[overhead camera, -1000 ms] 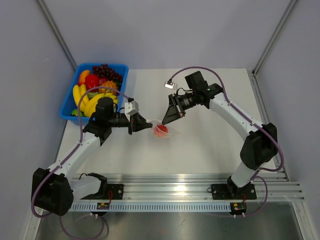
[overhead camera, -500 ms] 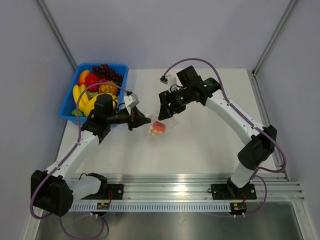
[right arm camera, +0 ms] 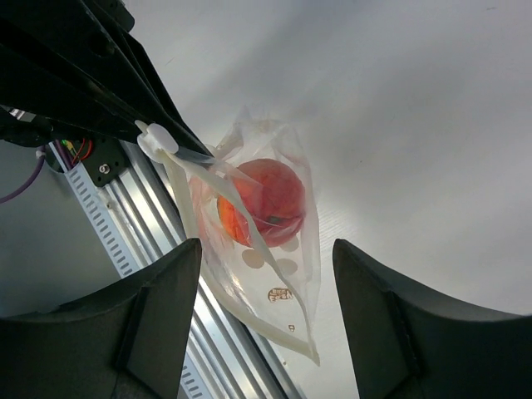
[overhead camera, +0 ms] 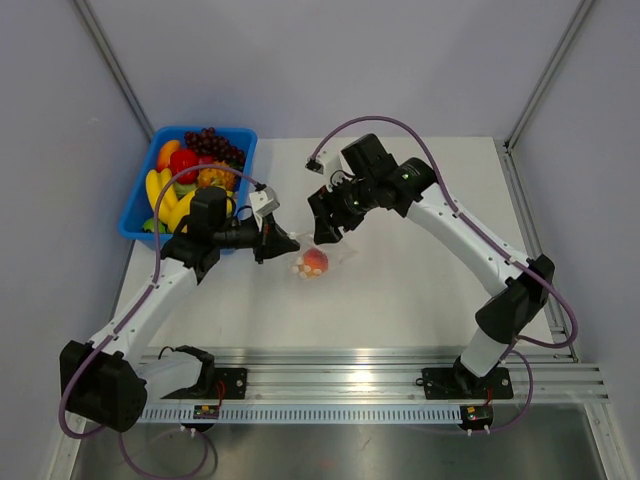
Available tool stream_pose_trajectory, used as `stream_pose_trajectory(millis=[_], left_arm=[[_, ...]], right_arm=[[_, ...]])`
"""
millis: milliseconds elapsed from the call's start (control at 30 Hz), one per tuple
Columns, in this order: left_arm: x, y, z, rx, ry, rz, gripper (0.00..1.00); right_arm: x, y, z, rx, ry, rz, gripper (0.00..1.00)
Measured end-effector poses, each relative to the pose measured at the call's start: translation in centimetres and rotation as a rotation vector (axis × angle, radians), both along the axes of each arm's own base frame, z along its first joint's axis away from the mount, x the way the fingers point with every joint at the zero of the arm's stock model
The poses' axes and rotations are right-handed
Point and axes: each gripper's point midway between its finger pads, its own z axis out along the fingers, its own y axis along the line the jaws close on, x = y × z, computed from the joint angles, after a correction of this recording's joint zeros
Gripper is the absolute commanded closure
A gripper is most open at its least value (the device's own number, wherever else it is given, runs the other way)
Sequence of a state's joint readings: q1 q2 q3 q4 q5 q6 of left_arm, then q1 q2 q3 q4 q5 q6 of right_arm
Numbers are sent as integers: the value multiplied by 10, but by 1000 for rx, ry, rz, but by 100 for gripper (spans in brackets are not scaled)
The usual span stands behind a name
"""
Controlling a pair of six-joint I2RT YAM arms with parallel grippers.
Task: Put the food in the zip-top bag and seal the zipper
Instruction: Adjust the zipper on the food storage bag, then zip the zipper food storage bag.
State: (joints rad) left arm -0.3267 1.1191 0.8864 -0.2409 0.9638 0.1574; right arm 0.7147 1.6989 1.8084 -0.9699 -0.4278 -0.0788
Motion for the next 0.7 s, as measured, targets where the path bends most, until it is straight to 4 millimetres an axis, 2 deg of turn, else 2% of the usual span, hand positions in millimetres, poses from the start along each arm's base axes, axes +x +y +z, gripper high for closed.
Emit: stream_pose_trajectory(millis=[233, 367, 533, 700], left_arm=[[1, 0, -4, 6, 17, 1, 100], [1, 0, -4, 5, 16, 0, 100], [2, -1, 0, 1, 9, -1, 100], [0, -1, 1, -2, 13, -11, 100]], right_arm=[[4, 1, 14, 20, -43, -6, 27], [-5, 10, 18, 25, -58, 29, 26], [-20, 28, 10, 12, -56, 97, 29], [-15, 32, -5, -22, -42, 93, 34]])
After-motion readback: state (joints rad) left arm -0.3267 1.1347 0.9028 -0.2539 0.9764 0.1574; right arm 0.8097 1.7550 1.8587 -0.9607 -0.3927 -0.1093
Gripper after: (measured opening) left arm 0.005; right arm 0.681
